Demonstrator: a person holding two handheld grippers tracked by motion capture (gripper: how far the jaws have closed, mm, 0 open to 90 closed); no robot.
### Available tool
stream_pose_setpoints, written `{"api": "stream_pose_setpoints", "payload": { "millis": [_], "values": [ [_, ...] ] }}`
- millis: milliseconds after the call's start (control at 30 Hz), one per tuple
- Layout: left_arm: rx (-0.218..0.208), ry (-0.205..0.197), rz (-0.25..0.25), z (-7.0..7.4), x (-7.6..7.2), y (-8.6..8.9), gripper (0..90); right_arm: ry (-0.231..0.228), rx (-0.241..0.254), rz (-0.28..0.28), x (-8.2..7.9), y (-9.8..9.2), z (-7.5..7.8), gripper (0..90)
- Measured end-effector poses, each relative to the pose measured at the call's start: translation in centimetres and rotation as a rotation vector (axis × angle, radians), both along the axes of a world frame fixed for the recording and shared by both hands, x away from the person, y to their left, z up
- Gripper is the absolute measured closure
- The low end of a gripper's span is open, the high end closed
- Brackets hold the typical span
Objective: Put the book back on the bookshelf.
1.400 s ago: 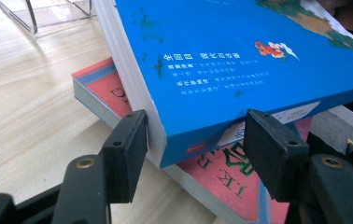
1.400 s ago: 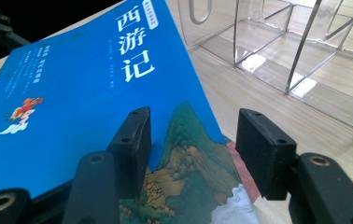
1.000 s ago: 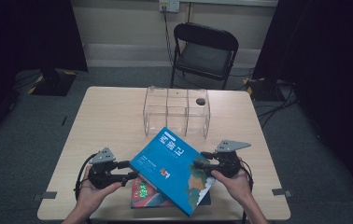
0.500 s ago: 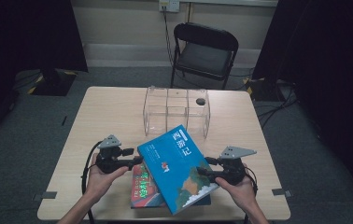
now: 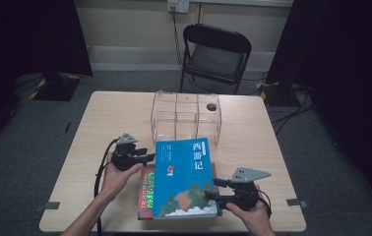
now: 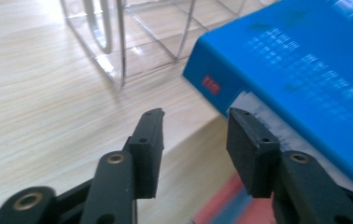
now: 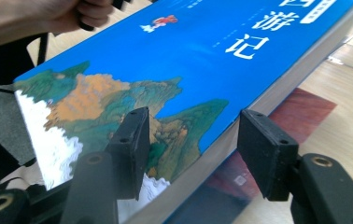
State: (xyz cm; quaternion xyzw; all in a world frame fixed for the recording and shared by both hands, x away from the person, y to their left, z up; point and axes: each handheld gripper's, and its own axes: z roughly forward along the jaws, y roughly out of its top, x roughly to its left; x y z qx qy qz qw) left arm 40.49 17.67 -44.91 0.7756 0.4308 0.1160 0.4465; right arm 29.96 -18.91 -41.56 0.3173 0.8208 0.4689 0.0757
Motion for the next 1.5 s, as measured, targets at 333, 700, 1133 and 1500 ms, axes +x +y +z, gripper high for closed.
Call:
{"api": "stream_pose_setpoints", "payload": {
  "millis": [333, 700, 1133, 1500],
  "values": [
    [-0.123, -0.013, -0.068, 2.3, -2.7, 0.9, 51.5, -0.032, 0.04, -0.06, 2.2, -0.1, 0.2, 48.5],
    [-0.101, -0.004, -0.161, 2.5, -5.0, -1.2, 38.1, -0.029, 0.047, -0.209, 6.8, 1.3, 0.5, 60.1],
    [-0.149, 0.053, -0.156, 1.9, -4.9, -1.8, 32.2, 0.041, 0.081, -0.217, 5.6, 2.2, -0.9, 34.3],
    [-0.14, 0.048, -0.137, 1.9, -5.1, -2.2, 29.5, 0.069, 0.136, -0.217, 6.1, 1.9, -1.5, 32.3]
  ]
}}
